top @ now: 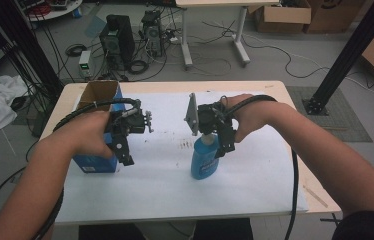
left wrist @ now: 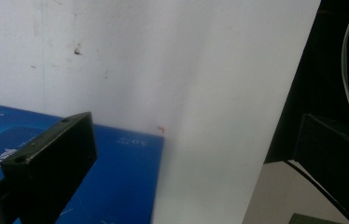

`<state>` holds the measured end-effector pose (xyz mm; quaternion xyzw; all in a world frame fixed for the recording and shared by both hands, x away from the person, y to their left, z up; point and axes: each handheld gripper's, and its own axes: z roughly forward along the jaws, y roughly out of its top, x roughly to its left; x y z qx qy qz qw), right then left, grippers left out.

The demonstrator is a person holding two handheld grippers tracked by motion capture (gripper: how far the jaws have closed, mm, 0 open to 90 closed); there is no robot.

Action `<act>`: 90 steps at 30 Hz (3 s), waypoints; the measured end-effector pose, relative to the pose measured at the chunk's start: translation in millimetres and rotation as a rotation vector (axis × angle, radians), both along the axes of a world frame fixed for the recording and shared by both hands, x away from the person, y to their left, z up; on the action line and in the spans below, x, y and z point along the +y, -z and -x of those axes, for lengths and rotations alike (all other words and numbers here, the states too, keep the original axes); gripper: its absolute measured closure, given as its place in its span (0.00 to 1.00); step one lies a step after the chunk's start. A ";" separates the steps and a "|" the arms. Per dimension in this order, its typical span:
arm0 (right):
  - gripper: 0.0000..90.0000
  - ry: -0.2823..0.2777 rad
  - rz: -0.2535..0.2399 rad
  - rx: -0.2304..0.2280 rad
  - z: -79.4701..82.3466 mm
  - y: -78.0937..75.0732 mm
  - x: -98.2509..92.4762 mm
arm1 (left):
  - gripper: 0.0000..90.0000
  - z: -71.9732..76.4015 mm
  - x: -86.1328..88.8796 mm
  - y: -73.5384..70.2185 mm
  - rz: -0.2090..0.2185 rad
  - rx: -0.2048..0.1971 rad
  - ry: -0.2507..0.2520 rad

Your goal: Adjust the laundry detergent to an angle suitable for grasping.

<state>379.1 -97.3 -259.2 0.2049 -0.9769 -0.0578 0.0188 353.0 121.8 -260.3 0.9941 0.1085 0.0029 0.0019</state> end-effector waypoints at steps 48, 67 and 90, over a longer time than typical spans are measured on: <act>0.06 -0.039 -0.001 0.000 -2.4 39.7 -1.4 | 0.00 -6.2 -0.6 9.6 0.015 0.016 -0.009; 0.22 -0.053 -0.009 -0.010 -3.0 38.4 -0.8 | 0.00 -7.9 1.1 10.9 0.005 0.016 -0.006; 0.33 -0.060 -0.004 -0.018 -4.2 39.0 -0.8 | 0.00 -9.4 2.5 12.1 0.010 0.014 -0.012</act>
